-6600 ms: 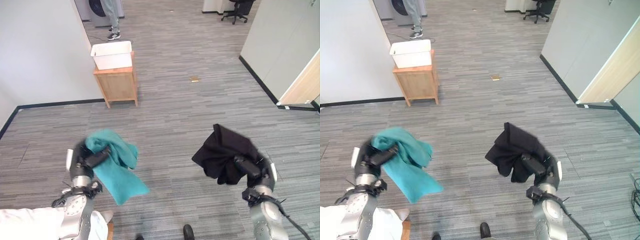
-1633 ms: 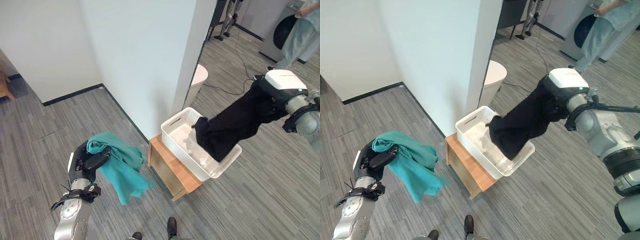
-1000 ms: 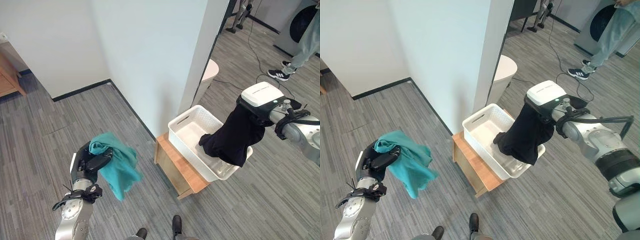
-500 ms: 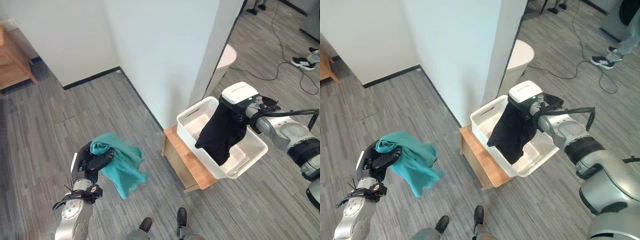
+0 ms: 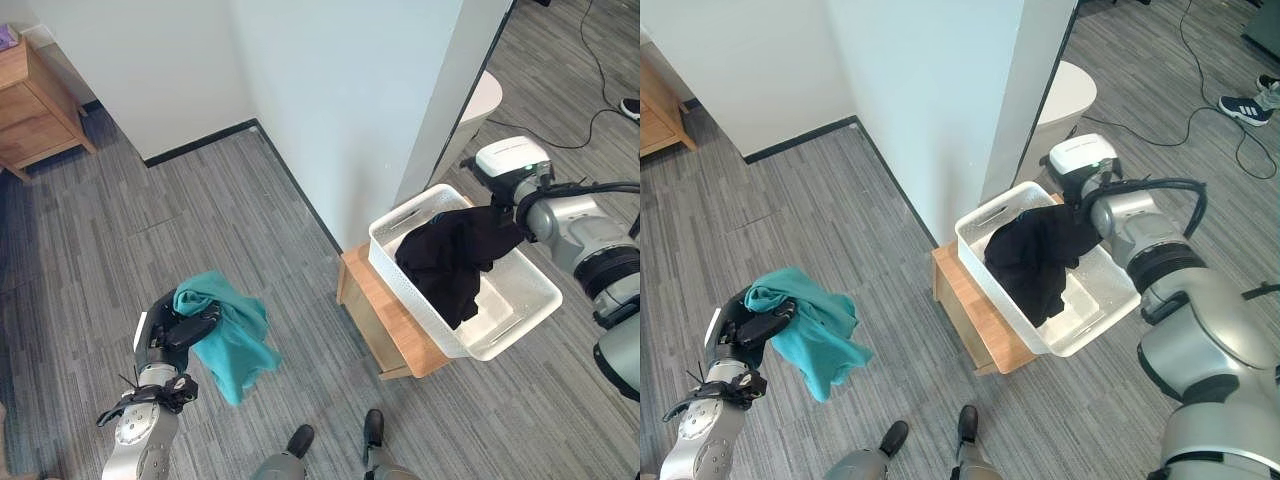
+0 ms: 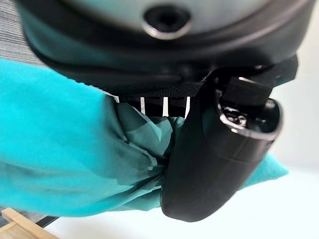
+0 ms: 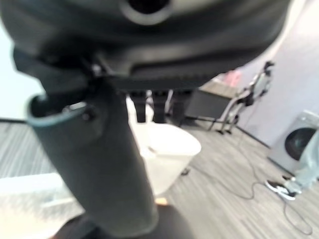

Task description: Pick up bed clothes into laundry basket.

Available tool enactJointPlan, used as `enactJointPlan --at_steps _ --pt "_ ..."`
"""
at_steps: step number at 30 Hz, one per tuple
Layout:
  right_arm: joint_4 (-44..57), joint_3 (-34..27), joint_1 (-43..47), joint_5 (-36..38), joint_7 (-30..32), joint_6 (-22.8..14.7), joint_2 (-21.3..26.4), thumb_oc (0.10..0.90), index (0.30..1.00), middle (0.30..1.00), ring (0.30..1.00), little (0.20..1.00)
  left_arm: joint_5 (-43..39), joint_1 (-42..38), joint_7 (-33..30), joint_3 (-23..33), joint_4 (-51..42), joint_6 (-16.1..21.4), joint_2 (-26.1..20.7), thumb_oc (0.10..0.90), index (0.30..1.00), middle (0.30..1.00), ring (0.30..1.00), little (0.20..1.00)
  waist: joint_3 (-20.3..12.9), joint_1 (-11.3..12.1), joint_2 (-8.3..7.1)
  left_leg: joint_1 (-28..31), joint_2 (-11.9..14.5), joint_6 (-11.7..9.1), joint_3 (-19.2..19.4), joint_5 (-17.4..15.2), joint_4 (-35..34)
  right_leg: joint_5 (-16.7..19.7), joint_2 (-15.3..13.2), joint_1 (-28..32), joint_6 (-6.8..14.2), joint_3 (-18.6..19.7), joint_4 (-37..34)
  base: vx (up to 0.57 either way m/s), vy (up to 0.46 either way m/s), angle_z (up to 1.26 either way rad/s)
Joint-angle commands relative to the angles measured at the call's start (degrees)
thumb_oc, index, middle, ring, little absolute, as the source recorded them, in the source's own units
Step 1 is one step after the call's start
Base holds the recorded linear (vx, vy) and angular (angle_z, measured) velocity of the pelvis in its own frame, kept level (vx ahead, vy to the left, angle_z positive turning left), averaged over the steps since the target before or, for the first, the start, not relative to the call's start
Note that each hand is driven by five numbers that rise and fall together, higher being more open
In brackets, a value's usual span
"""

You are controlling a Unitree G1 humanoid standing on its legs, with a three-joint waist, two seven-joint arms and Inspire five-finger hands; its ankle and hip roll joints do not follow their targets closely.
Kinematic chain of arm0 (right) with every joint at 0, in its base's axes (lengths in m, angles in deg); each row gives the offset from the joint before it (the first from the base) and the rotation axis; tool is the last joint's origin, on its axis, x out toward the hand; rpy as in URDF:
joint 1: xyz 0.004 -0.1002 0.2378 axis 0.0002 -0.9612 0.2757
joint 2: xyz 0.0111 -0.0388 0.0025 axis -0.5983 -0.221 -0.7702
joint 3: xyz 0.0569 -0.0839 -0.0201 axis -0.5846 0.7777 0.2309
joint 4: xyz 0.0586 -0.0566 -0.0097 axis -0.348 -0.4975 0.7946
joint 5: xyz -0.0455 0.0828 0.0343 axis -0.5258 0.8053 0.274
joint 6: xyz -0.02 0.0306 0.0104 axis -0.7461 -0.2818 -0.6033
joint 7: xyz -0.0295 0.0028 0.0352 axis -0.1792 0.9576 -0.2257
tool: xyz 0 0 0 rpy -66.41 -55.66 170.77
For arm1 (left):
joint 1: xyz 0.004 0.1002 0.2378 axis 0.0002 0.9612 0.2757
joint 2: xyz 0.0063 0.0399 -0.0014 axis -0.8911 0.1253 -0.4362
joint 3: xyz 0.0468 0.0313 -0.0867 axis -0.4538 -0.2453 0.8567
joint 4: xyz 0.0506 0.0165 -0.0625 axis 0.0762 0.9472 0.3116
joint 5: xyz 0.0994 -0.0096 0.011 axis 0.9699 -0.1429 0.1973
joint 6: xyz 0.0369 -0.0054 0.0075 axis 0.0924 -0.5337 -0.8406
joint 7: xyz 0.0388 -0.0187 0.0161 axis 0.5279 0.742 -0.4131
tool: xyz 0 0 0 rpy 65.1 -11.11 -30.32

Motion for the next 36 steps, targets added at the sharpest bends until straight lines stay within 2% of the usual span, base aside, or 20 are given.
enactJointPlan --at_steps 1,4,7,8,10,11,13,14,15,17,18,19,20,21,22,26,30,32,33,36 --pt "7.9 3.46 12.18 5.13 2.27 1.71 6.99 0.8 0.9 0.9 0.9 0.9 -0.15 -2.07 0.49 3.72 -7.25 7.44 -5.46 0.4 0.3 0.3 0.3 0.3 -4.31 -1.7 -1.72 -4.29 -2.96 -0.84 2.94 7.13 -4.76 -8.77 0.35 3.43 3.51 2.36 0.15 0.02 0.004 -0.03" --pt "23.2 0.52 14.17 13.46 3.43 0.04 16.43 0.8 0.9 0.9 0.9 0.9 0.18 -4.16 -0.86 7.24 -8.4 8.66 -7.05 0.4 0.3 0.3 0.3 0.3 -5.02 -3.8 -1.83 -3.42 -2.45 -0.81 3.99 6.63 -4.76 -9.25 0.43 4.23 3.57 3.29 0.15 0.05 0.005 -0.14" --pt "33.39 -5.23 12.03 21.93 4.2 -1.79 22.89 0.8 0.9 0.9 0.9 0.9 2.31 -9.08 -2.64 11.15 -9.13 10.36 -13.87 0.4 0.3 0.3 0.3 0.3 -5.31 -5.65 -1.63 -2.18 -2.03 -0.94 4.67 6.43 -4.76 -9.27 0.48 5.29 3.7 4.1 0.15 0.03 -0.006 -0.09" --pt "33.69 -6.13 11.18 21.87 4.13 -1.71 23.08 0.8 0.9 0.9 0.9 0.9 2.31 -9.25 -2.66 10.98 -9.01 10.38 -14.16 0.4 0.3 0.3 0.3 0.3 -5.39 -5.48 -1.9 -2.0 -2.01 -0.85 4.75 6.0 -4.76 -9.7 0.5 5.46 3.64 4.08 0.15 0.01 -0.002 -0.04" --pt "41.2 -12.61 6.56 28.0 4.66 -3.65 27.22 0.8 0.9 0.9 0.9 0.9 8.16 -16.2 -3.83 12.02 -8.59 11.11 -24.67 0.4 0.3 0.3 0.3 0.3 -6.33 -8.01 -0.61 -0.79 -1.45 -0.99 6.23 5.69 -4.76 -9.63 0.52 6.42 3.93 5.06 0.24 0.05 -0.007 -0.16" --pt "41.49 -13.77 5.45 27.93 4.6 -3.58 27.36 0.8 0.9 0.9 0.9 0.9 8.19 -16.44 -3.87 11.76 -8.48 11.13 -24.96 0.4 0.3 0.3 0.3 0.3 -6.44 -7.84 -0.88 -0.68 -1.41 -0.92 6.3 5.3 -4.76 -9.97 0.54 6.56 3.88 5.03 0.19 0.07 -0.003 -0.16" --pt "46.58 -24.38 -4.96 32.36 4.53 -4.74 28.54 0.8 0.9 0.9 0.9 0.9 10.59 -20.64 -4.56 11.66 -9.45 11.43 -30.57 0.4 0.3 0.3 0.3 0.3 -7.19 -9.45 0.08 -0.33 -1.22 -1.02 7.22 5.57 -4.76 -9.44 0.57 6.67 4.14 5.74 0.28 0.01 0.017 -0.2" --pt "49.21 -33.31 -14.79 34.95 4.12 -5.42 28.75 0.8 0.9 0.9 0.9 0.9 13.69 -24.65 -4.84 11.42 -9.95 11.05 -37.15 0.4 0.3 0.3 0.3 0.3 -7.97 -11.77 1.55 0.48 -0.96 -0.94 8.35 5.13 -4.76 -9.45 0.47 7.06 4.39 6.23 0.39 -0.02 0.034 -0.35" --pt "50.27 -41.45 -23.68 35.76 4.04 -5.34 28.24 0.8 0.9 0.9 0.9 0.9 14.06 -27.8 -4.13 9.78 -9.96 10.37 -41.34 0.4 0.3 0.3 0.3 0.3 -8.32 -12.85 1.65 0.75 -0.86 -0.93 8.85 5.16 -4.76 -9.27 0.56 7.12 4.55 6.65 0.59 0.03 0.043 -0.29" --pt "52.66 -53.02 -37.13 38.47 2.72 -5.44 27.17 0.8 0.9 0.9 0.9 0.9 14.02 -34.55 -4.6 5.88 -8.9 10.65 -45.95 0.4 0.3 0.3 0.3 0.3 -9.19 -14.97 2.17 1.19 -0.78 -0.79 9.81 4.81 -4.76 -9.26 0.47 7.33 4.84 7.17 0.56 0.02 0.033 -0.03" --pt "53.24 -55.55 -39.66 38.42 2.61 -5.38 26.95 0.8 0.9 0.9 0.9 0.9 13.93 -35.85 -4.58 4.56 -8.63 10.72 -46.22 0.4 0.3 0.3 0.3 0.3 -9.18 -14.52 1.76 1.21 -0.77 -0.8 9.75 4.79 -4.76 -9.27 0.49 7.37 4.83 7.1 0.56 0.01 0.045 -0.05" --pt "53.86 -63.17 -49.7 39.7 2.25 -5.41 24.56 0.8 0.9 0.9 0.9 0.9 13.9 -43.43 -5.25 -0.45 -6.59 10.54 -49.93 0.4 0.3 0.3 0.3 0.3 -9.61 -16.46 2.71 1.58 -0.74 -0.56 10.57 4.63 -4.76 -9.18 0.44 7.45 5.05 7.82 0.66 0.01 0.029 -0.29" --pt "54.32 -65.15 -51.69 39.68 2.17 -5.37 24.25 0.8 0.9 0.9 0.9 0.9 13.85 -45.07 -5.27 -2.08 -6.24 10.63 -50.01 0.4 0.3 0.3 0.3 0.3 -9.61 -15.96 2.37 1.6 -0.74 -0.56 10.53 4.62 -4.76 -9.19 0.44 7.48 5.05 7.78 0.66 0.01 0.04 -0.27" --pt "53.73 -68.03 -57.03 39.6 1.83 -5.25 22.5 0.8 0.9 0.9 0.9 0.9 13.61 -49.59 -5.56 -4.8 -5.59 10.67 -51.75 0.4 0.3 0.3 0.3 0.3 -9.88 -17.09 3.15 1.84 -0.81 -0.37 10.94 4.52 -4.76 -9.05 0.42 7.47 5.21 8.32 0.66 0.0 0.033 -0.4" --pt "52.77 -71.63 -64.7 39.33 1.24 -4.71 18.35 0.8 0.9 0.9 0.9 0.9 12.58 -58.83 -6.38 -11.42 -3.06 11.21 -53.4 0.4 0.3 0.3 0.3 0.3 -10.15 -17.87 3.86 2.07 -0.8 -0.2 11.42 4.36 -4.76 -8.85 0.31 7.49 5.5 8.82 0.68 0.01 0.042 -0.24" --pt "48.87 -73.11 -75.06 39.49 0.18 -2.55 9.32 0.8 0.9 0.9 0.9 0.9 9.61 -76.93 -6.43 -26.08 1.29 11.59 -54.28 0.4 0.3 0.3 0.3 0.3 -10.78 -18.3 4.63 2.44 -0.73 0.01 12.12 4.15 -4.76 -8.62 0.23 7.59 5.87 9.77 0.68 0.01 0.019 -0.32" --pt "41.09 -69.2 -84.56 38.7 -0.43 0.07 -5.2 0.8 0.9 0.9 0.9 0.9 8.08 -100.61 -7.27 -44.2 7.78 11.4 -52.98 0.4 0.3 0.3 0.3 0.3 -11.68 -19.25 6.18 2.72 -0.82 0.09 12.26 4.12 -4.76 -8.37 0.12 7.71 6.36 10.75 0.56 0.01 0.005 -0.38" --pt "39.66 -68.21 -85.22 37.97 -1.0 0.27 -6.99 0.8 0.9 0.9 0.9 0.9 7.27 -106.29 -7.14 -49.29 10.36 11.5 -52.24 0.4 0.3 0.3 0.3 0.3 -11.7 -19.07 5.52 2.83 -0.83 0.1 12.27 4.04 -4.76 -8.35 0.14 7.73 6.38 10.96 0.52 0.02 -0.001 -0.29" --pt "34.02 -64.32 -85.51 35.5 -0.94 1.27 -8.94 0.8 0.9 0.9 0.9 0.9 6.96 -111.49 -7.06 -53.19 14.63 10.89 -51.03 0.4 0.3 0.3 0.3 0.3 -12.25 -19.04 6.58 3.15 -0.84 0.2 12.45 3.55 -4.76 -8.64 0.16 8.07 6.47 11.27 0.32 0.0 -0.002 -0.28" --pt "29.88 -59.07 -85.71 31.05 -1.95 2.17 -10.9 0.8 0.9 0.9 0.9 0.9 5.82 -119.86 -6.19 -60.21 20.99 10.31 -49.06 0.4 0.3 0.3 0.3 0.3 -12.06 -19.14 6.55 3.01 -0.76 0.04 12.77 4.12 -4.76 -8.03 0.15 7.82 6.73 11.72 0.34 0.01 -0.001 0.04"
